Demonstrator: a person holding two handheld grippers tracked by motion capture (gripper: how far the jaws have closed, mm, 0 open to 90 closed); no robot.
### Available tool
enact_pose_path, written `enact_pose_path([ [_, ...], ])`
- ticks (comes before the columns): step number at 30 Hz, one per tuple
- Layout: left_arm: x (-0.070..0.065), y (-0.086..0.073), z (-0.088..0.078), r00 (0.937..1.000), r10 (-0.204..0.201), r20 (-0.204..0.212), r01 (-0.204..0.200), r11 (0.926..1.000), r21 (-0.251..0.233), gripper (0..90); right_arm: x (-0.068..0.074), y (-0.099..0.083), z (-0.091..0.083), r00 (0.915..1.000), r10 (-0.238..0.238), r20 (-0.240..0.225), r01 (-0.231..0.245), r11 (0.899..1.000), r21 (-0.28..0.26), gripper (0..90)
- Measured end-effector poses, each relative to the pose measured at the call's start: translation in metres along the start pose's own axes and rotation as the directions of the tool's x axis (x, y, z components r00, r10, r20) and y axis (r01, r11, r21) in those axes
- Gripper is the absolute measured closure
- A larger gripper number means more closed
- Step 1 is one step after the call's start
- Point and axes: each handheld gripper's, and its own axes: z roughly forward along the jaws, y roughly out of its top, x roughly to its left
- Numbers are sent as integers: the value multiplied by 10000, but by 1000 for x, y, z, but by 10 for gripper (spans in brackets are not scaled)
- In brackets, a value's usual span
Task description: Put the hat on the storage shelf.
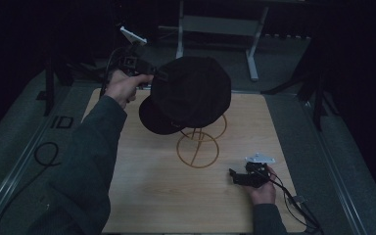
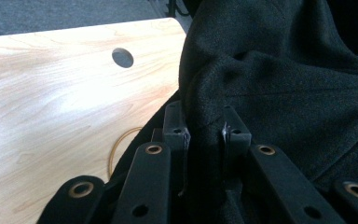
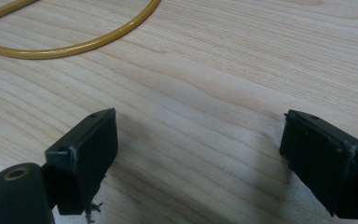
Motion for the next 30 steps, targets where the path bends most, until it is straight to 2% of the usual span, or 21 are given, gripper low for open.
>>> enact_pose_path([
  [11,-4,-3,21,9998,60,179,-64,9997,242,765,0,0,0,10000,16,-1,-16,10000,-9,113],
  [13,-5,-4,29,9996,56,281,-66,9994,335,765,0,0,0,10000,23,-4,-23,10000,-8,113],
  [18,-6,-5,41,9997,111,220,-122,9987,500,763,0,0,0,10000,19,-1,-19,10000,0,113],
  [30,5,-15,57,9999,80,76,-86,9973,725,749,0,0,0,10000,23,-15,-23,10000,4,113],
])
